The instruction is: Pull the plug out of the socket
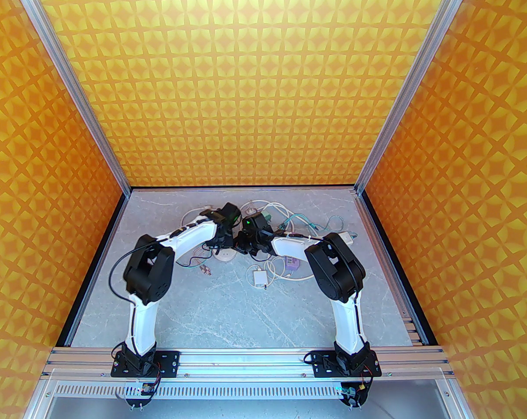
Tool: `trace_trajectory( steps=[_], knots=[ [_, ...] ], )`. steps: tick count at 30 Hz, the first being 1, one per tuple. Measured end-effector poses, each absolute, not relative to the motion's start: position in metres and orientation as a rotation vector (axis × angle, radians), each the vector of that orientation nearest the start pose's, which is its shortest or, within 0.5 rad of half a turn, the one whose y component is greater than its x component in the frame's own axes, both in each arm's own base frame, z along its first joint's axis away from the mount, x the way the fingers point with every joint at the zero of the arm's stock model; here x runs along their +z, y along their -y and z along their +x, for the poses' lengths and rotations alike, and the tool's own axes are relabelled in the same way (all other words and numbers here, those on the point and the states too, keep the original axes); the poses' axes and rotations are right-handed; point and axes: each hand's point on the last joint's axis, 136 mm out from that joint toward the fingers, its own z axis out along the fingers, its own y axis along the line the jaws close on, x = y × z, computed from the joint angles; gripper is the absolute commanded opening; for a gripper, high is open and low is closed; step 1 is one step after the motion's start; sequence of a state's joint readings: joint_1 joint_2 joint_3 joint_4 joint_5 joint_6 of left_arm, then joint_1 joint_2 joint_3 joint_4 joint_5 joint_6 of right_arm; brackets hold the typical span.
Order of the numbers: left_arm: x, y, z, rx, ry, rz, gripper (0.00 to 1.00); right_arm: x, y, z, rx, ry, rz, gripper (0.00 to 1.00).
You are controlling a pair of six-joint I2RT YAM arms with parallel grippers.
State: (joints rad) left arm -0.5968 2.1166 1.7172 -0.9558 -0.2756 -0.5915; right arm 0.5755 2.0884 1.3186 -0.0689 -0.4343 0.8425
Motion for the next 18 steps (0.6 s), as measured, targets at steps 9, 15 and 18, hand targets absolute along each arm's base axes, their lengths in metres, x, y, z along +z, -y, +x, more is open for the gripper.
trace_trajectory(
  steps=[9,15,18],
  knots=[
    [0.066,0.215,0.398,0.165,-2.786,-0.038,0.09,0.044,-0.344,0.399,1.077,-2.647,0.101,0.00],
    [0.068,0.220,0.391,0.067,-2.796,-0.072,0.09,0.044,-0.347,0.400,1.042,-2.643,0.121,0.00],
    [0.078,0.228,0.390,0.107,-2.794,-0.014,0.09,0.044,-0.347,0.400,1.034,-2.647,0.125,0.00]
  ],
)
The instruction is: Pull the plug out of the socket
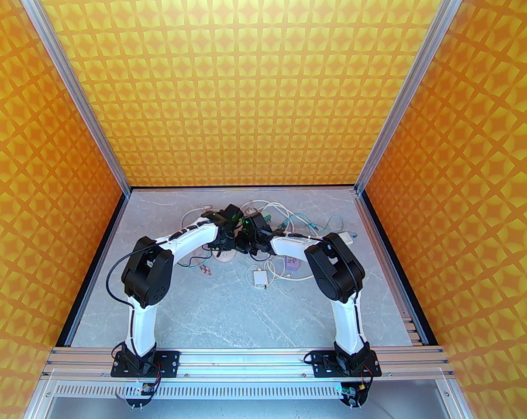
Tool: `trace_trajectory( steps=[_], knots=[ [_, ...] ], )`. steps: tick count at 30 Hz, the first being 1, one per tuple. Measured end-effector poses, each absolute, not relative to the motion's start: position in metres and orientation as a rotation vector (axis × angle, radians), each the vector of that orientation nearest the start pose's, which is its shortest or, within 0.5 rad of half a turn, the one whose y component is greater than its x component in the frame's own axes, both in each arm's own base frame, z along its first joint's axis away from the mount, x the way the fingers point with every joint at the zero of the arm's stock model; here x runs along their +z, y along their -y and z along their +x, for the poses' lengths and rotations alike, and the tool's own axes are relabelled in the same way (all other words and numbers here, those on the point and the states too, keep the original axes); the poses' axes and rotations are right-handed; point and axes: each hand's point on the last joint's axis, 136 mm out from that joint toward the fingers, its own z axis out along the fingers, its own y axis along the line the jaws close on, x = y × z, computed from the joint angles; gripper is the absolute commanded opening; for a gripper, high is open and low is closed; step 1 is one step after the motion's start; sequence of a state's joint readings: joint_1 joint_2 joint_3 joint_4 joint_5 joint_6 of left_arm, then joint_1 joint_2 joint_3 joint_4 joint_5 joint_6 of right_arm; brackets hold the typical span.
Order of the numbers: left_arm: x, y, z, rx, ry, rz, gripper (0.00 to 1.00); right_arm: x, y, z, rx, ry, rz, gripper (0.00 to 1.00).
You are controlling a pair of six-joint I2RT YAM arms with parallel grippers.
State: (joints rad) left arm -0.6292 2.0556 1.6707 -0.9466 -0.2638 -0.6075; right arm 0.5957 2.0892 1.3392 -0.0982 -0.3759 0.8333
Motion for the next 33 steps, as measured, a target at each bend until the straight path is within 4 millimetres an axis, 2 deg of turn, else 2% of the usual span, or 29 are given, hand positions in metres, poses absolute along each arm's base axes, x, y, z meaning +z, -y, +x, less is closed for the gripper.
trace_trajectory(
  steps=[2,8,13,17,21,23,28,33],
  knots=[
    [0.084,0.234,0.391,0.140,-2.780,0.030,0.09,0.045,-0.347,0.400,1.041,-2.649,0.129,0.00],
    [0.085,0.235,0.398,0.173,-2.766,0.051,0.09,0.043,-0.346,0.400,1.052,-2.654,0.130,0.00],
    [0.079,0.227,0.387,0.040,-2.782,-0.031,0.09,0.044,-0.349,0.401,1.021,-2.648,0.124,0.00],
    [0.076,0.227,0.383,0.008,-2.811,-0.041,0.09,0.044,-0.349,0.401,1.006,-2.645,0.126,0.00],
    [0.079,0.230,0.385,0.119,-2.827,0.030,0.08,0.044,-0.349,0.401,1.012,-2.649,0.130,0.00],
    [0.082,0.233,0.394,0.169,-2.815,0.063,0.08,0.044,-0.346,0.403,1.028,-2.651,0.143,0.00],
    [0.086,0.233,0.399,0.180,-2.776,0.058,0.09,0.044,-0.345,0.405,1.031,-2.645,0.149,0.00],
    [0.094,0.224,0.389,0.181,-2.756,0.053,0.09,0.044,-0.346,0.406,1.009,-2.637,0.147,0.01]
  ],
)
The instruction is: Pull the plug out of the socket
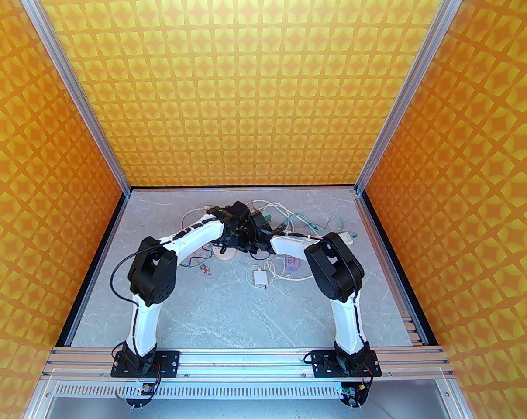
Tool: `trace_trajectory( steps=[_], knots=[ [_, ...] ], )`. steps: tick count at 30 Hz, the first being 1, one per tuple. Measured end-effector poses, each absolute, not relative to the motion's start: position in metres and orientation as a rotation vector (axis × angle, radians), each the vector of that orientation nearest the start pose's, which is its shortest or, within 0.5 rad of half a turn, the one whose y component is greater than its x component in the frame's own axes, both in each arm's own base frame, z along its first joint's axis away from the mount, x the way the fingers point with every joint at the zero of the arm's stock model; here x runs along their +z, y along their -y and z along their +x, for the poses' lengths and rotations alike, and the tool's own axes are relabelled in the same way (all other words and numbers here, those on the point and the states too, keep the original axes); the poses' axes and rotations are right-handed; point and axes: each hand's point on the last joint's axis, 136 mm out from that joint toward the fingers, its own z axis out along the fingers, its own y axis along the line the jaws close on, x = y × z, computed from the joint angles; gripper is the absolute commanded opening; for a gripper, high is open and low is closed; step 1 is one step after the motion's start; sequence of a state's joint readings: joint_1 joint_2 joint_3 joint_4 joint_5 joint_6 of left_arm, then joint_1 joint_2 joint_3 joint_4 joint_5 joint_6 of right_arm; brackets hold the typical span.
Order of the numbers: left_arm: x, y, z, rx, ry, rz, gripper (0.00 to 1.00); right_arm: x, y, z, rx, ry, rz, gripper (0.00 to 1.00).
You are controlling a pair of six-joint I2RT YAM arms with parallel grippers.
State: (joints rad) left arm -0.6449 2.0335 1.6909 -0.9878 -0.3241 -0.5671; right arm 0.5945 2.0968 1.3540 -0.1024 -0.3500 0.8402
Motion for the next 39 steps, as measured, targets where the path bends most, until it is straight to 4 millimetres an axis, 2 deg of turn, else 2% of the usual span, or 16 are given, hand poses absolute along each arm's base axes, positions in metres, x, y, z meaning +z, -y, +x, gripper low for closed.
trace_trajectory(
  steps=[3,6,9,11,15,18,22,24,27,29,32,34,36,37,39],
  knots=[
    [0.117,0.222,0.379,0.108,-2.727,0.046,0.11,0.044,-0.346,0.406,0.988,-2.635,0.144,0.04],
    [0.153,0.212,0.376,-0.013,-2.670,-0.004,0.11,0.045,-0.347,0.406,0.978,-2.630,0.138,0.10],
    [0.183,0.185,0.387,-0.099,-2.604,-0.105,0.11,0.047,-0.347,0.406,0.961,-2.623,0.128,0.13],
    [0.190,0.165,0.398,-0.123,-2.574,-0.172,0.12,0.049,-0.346,0.404,0.948,-2.621,0.115,0.19],
    [0.173,0.119,0.407,-0.140,-2.587,-0.302,0.14,0.056,-0.341,0.397,0.900,-2.638,0.084,0.34],
    [0.146,0.083,0.412,-0.200,-2.612,-0.424,0.16,0.067,-0.333,0.391,0.847,-2.649,0.050,0.41],
    [0.113,0.045,0.414,-0.358,-2.602,-0.604,0.22,0.097,-0.324,0.389,0.797,-2.597,-0.017,0.49],
    [0.098,0.033,0.415,-0.429,-2.589,-0.679,0.23,0.116,-0.319,0.390,0.774,-2.550,-0.057,0.53],
    [0.079,0.030,0.420,-0.530,-2.582,-0.744,0.32,0.139,-0.313,0.392,0.737,-2.489,-0.107,0.57],
    [0.067,0.033,0.424,-0.598,-2.575,-0.774,0.40,0.146,-0.309,0.393,0.705,-2.468,-0.134,0.60],
    [0.051,0.036,0.425,-0.685,-2.570,-0.822,0.61,0.143,-0.304,0.393,0.640,-2.464,-0.171,0.61],
    [0.048,0.035,0.425,-0.718,-2.561,-0.844,0.77,0.139,-0.301,0.392,0.582,-2.475,-0.198,0.62],
    [0.049,0.035,0.427,-0.741,-2.543,-0.853,0.94,0.138,-0.303,0.391,0.537,-2.478,-0.233,0.62],
    [0.051,0.035,0.428,-0.749,-2.532,-0.851,1.00,0.138,-0.306,0.392,0.518,-2.477,-0.252,0.63],
    [0.057,0.037,0.426,-0.763,-2.511,-0.841,0.99,0.139,-0.317,0.393,0.490,-2.471,-0.291,0.63]
  ],
)
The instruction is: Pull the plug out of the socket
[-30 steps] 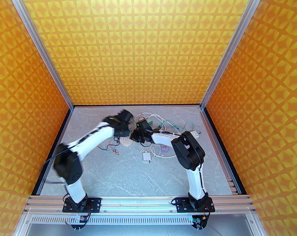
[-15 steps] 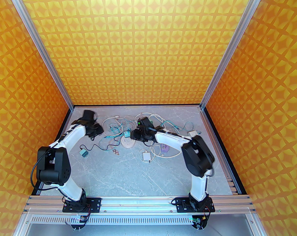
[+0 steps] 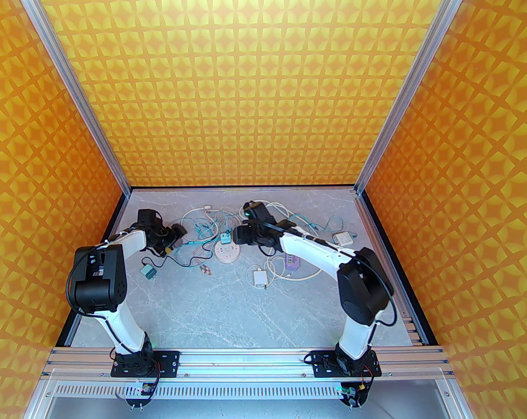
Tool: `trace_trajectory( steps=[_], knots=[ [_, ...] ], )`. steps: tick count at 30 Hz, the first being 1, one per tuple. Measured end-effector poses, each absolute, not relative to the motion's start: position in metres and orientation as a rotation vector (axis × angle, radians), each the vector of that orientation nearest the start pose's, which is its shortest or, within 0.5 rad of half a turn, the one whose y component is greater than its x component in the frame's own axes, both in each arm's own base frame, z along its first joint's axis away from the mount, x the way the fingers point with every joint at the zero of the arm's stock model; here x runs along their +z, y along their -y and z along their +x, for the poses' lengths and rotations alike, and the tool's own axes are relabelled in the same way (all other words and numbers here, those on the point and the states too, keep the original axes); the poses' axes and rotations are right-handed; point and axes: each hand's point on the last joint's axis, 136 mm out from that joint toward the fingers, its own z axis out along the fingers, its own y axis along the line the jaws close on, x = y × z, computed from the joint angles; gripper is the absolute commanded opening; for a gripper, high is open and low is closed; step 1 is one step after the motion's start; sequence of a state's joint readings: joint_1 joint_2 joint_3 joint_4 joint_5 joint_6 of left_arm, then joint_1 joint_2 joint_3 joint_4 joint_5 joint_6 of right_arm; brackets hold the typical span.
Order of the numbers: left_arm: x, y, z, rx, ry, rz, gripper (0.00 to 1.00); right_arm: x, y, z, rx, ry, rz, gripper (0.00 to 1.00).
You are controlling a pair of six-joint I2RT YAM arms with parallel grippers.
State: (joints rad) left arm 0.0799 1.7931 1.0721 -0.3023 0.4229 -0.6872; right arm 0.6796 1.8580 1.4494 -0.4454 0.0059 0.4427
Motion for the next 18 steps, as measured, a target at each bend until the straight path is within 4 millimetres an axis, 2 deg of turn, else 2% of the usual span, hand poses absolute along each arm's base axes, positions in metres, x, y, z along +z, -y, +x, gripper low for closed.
trace_trajectory(
  steps=[3,5,8,10,12,16,18],
  knots=[
    [0.076,0.039,0.418,-0.781,-2.472,-0.817,0.99,0.139,-0.332,0.397,0.455,-2.465,-0.332,0.64],
    [0.097,0.040,0.413,-0.794,-2.422,-0.784,1.00,0.136,-0.343,0.399,0.430,-2.469,-0.351,0.67],
    [0.128,0.047,0.401,-0.819,-2.343,-0.722,0.89,0.131,-0.357,0.407,0.391,-2.480,-0.370,0.68],
    [0.143,0.059,0.392,-0.847,-2.303,-0.678,0.74,0.125,-0.364,0.413,0.364,-2.488,-0.374,0.67],
    [0.148,0.074,0.381,-0.881,-2.288,-0.639,0.69,0.118,-0.368,0.418,0.332,-2.502,-0.375,0.67],
    [0.140,0.110,0.359,-0.954,-2.318,-0.573,0.65,0.101,-0.370,0.424,0.262,-2.539,-0.367,0.65],
    [0.136,0.121,0.353,-0.980,-2.331,-0.561,0.64,0.094,-0.369,0.426,0.235,-2.552,-0.365,0.65]
  ],
)
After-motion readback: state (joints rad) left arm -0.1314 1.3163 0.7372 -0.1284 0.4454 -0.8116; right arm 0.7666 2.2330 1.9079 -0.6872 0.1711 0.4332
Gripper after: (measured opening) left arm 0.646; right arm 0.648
